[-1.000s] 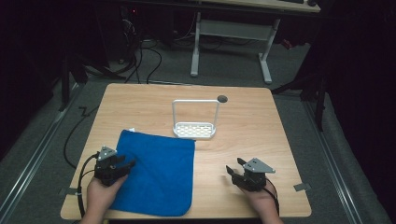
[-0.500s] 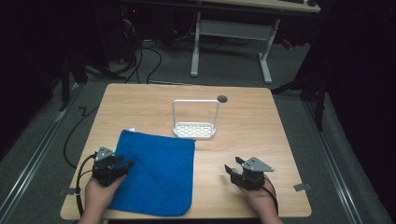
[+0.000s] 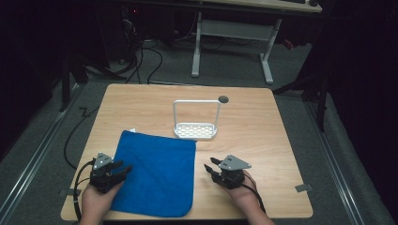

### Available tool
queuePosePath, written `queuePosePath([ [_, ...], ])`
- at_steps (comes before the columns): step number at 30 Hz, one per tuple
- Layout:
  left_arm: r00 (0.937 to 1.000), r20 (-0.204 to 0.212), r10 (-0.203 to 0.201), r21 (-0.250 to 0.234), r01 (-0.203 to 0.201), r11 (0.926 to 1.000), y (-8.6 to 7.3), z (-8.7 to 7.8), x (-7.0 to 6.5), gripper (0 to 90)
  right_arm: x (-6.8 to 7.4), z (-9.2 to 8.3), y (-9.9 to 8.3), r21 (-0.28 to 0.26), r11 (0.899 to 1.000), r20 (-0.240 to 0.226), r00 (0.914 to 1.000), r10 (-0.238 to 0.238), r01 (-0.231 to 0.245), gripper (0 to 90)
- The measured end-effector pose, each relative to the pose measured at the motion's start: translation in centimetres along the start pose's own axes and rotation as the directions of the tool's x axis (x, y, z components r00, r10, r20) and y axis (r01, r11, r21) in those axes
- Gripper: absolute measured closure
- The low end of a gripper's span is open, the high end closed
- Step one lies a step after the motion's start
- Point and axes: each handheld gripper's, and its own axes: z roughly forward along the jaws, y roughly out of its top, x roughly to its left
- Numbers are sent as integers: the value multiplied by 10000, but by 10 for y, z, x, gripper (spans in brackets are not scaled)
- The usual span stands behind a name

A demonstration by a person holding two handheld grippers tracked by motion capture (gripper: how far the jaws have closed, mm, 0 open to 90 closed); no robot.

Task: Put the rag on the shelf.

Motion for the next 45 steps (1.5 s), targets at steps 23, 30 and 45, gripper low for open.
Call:
queuePosePath([
  [23, 9969, -203, 754, 606, -741, 9954, -22, -11, -19, 670, 19, 65, 20, 1897, 9802, -1468, 9887, -295, 574, 872],
  [30, 9915, 334, 1260, 847, -1284, 9881, -20, -9, -32, 677, 12, 52, 11, 1918, 9802, -1224, 9922, -255, 489, 872],
  [45, 9624, 1571, 2215, 992, -2386, 9660, -3, 16, -64, 692, -9, 18, -11, 1953, 9800, -321, 9984, 466, -395, 871],
])
